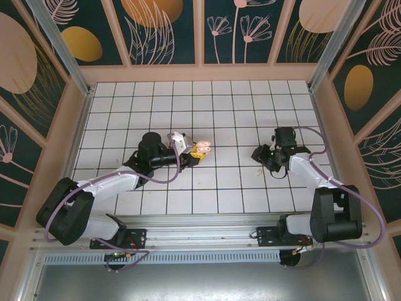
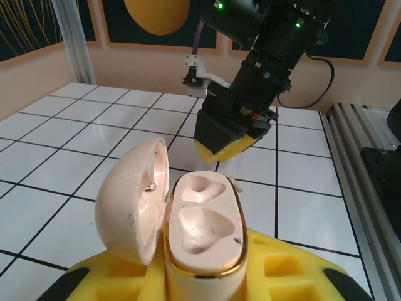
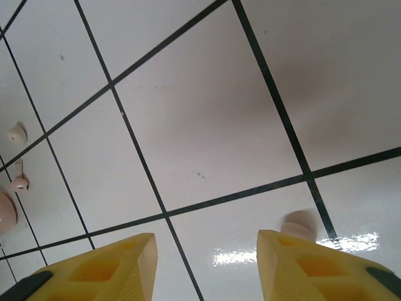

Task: Insert wireless bluetooth earbuds into charging case

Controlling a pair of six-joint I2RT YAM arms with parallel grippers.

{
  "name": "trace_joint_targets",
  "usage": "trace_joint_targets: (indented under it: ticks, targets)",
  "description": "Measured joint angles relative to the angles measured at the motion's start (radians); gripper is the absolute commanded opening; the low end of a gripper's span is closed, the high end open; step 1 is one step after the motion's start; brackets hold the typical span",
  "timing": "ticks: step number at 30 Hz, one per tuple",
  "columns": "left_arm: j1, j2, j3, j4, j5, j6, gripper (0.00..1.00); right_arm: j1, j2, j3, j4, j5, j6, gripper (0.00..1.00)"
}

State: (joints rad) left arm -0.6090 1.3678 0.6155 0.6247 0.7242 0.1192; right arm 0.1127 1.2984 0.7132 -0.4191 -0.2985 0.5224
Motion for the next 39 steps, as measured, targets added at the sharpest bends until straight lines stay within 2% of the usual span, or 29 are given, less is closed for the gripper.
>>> trace_joint_targets:
  ticks: [22, 28, 39]
  targets:
    - [0.000, 0.000, 0.000, 0.000, -0.003, 0.000, 0.24, 0.001, 0.033, 0.000, -0.026, -0.044, 0.015, 0.45]
    - [0.000, 0.000, 0.000, 0.000, -0.003, 0.001, 0.24, 0.006, 0.055, 0.006, -0.026, -0.043, 0.015, 0.42]
    - [0.000, 0.000, 0.000, -0.001, -0.003, 0.004, 0.24, 0.067, 0.136, 0.048, -0.037, -0.004, 0.014, 0.41]
